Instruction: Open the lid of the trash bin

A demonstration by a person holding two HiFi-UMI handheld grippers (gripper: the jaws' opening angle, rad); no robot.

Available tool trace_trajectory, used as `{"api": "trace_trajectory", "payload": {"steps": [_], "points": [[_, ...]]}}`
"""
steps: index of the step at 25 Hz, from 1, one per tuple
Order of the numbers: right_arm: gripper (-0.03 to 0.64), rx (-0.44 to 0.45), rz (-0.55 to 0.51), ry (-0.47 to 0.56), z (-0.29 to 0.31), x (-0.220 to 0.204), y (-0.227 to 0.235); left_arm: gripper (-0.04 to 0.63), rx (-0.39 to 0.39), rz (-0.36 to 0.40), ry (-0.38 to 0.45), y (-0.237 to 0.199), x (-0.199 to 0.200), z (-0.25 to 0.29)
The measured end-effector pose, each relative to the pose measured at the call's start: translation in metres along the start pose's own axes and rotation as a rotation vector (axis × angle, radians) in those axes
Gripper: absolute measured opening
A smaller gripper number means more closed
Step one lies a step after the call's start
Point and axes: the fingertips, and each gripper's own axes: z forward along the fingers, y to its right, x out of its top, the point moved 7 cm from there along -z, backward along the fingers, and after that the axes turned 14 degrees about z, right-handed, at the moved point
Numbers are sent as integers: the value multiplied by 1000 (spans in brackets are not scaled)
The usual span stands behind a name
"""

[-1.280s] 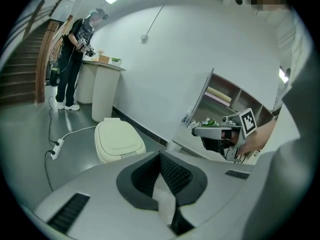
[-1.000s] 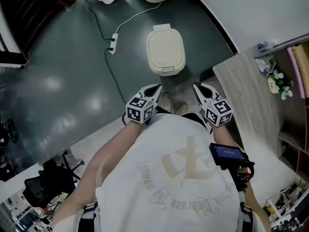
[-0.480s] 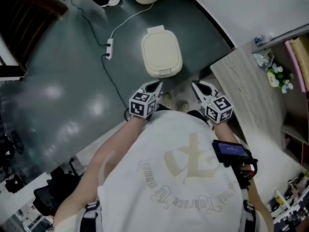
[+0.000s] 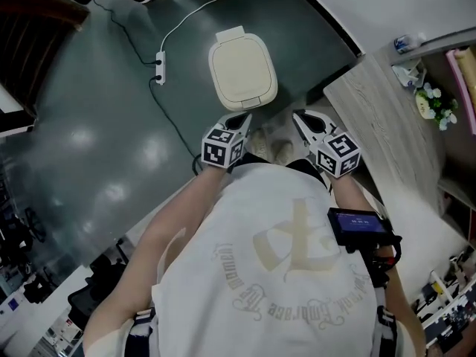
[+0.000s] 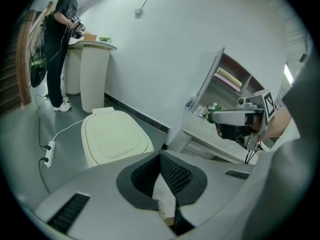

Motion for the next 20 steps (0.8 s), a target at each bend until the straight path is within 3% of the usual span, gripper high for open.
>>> {"api": "trace_trajectory", "payload": {"steps": [8,20], "points": [[4,-6,13,-10,9,8,8,12,-17,30,-67,-9,1,27],[5,-54,58,-16,13,8,21,12,25,119,-270,-32,-21,66]]}}
